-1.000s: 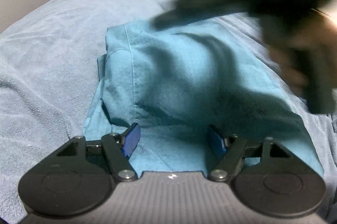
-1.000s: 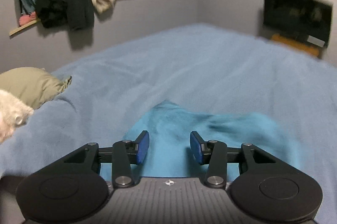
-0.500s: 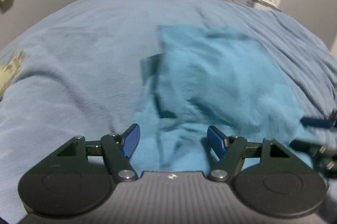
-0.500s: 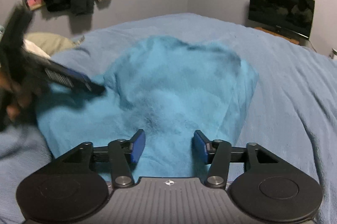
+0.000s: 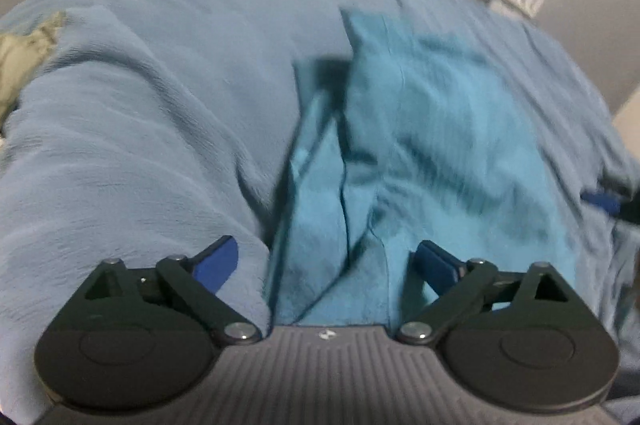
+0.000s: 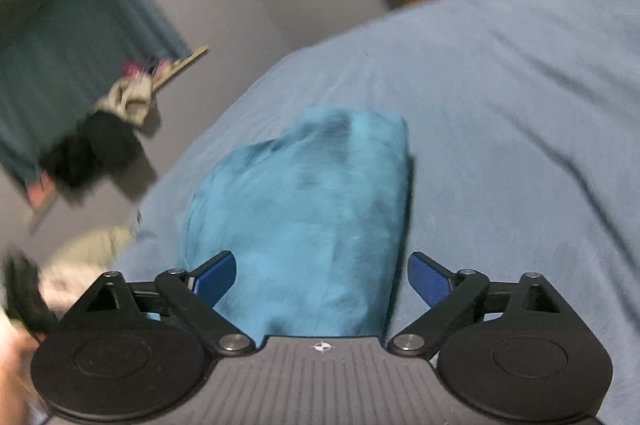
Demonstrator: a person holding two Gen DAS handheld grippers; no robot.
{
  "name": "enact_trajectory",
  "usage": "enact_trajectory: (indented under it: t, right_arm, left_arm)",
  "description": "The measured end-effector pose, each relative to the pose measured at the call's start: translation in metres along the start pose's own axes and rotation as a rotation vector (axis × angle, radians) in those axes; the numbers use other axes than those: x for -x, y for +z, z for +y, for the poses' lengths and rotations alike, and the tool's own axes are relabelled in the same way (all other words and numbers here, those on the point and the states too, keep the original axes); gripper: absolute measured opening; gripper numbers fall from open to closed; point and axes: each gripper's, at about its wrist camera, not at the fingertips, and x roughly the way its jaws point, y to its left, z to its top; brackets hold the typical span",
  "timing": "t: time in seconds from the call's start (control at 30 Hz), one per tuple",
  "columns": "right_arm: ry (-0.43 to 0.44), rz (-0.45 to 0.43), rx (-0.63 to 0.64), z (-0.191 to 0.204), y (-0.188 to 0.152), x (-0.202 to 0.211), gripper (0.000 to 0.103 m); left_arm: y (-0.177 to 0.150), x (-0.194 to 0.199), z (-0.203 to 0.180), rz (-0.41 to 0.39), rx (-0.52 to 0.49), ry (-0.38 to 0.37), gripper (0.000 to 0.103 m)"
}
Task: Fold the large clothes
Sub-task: 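Grasp the jacket end with the right gripper, then lift and fold the jacket end over the stack with the right gripper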
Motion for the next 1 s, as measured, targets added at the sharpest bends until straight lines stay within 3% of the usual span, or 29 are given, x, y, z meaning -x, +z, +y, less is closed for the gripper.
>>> enact_trajectory:
  t: [0.2, 0.37, 0.67, 0.83, 1.0]
  right_arm:
    - [0.047, 0.089, -0.172, -0.046, 0.014, -0.053, 0.099]
    - [0.137, 0.147, -0.225, -0.067, 0.024, -0.108, 0.100]
    - [0.379, 0.237, -0.278, -0.097, 0.046, -0.189, 0.103]
    - [0.472, 0.278, -0.300, -0.114, 0.055, -0.204, 0.103]
    - [0.516, 0.251, -0.341, -0.139, 0.055, -0.194, 0.103]
  left_arm:
    - [-0.009, -0.018, -0.009, 0.080, -0.054, -0.057, 0.095]
    - [-0.009, -0.017, -0.004, 0.069, -0.034, -0.080, 0.095]
    - [-0.002, -0.031, -0.002, 0.089, -0.007, -0.105, 0.095]
    - [0.000, -0.034, -0.004, 0.100, 0.006, -0.118, 0.095]
    - [0.000, -0.034, -0.006, 0.101, 0.001, -0.115, 0.095]
